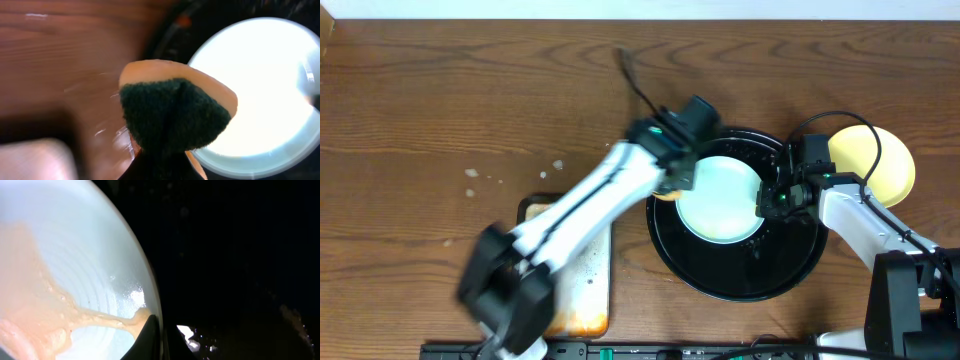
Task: Clean dirty plates on tray and stack at the side
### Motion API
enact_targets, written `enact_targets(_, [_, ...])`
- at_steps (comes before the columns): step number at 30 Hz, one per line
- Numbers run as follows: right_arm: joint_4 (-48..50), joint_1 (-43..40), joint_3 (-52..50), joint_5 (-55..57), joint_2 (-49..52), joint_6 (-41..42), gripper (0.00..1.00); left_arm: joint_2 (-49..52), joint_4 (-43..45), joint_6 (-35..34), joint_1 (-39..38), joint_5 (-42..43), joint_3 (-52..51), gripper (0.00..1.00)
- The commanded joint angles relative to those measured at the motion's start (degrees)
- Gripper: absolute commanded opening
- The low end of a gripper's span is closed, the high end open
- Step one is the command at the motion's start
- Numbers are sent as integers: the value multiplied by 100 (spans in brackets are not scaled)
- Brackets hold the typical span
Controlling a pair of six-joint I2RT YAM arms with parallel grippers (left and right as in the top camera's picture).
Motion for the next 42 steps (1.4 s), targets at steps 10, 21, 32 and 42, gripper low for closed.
enact_targets(10, [-616,483,330,1550,-1290,-365,1,-1200,-1790,4,1204,-179,-782,8])
enact_targets(21, [-1233,1069,658,2734,-1882,-428,1,-1200,-1075,-490,1777,-304,-2747,8])
enact_targets(32, [-1552,2614,1377,4809,-2199,-979,1,-1200,-907,-529,1790,-304,-2942,8])
enact_targets(42, [-1576,3530,1377,6137,-2197,-1285,1,-1888,-789,-590,1821,-306,-3021,8])
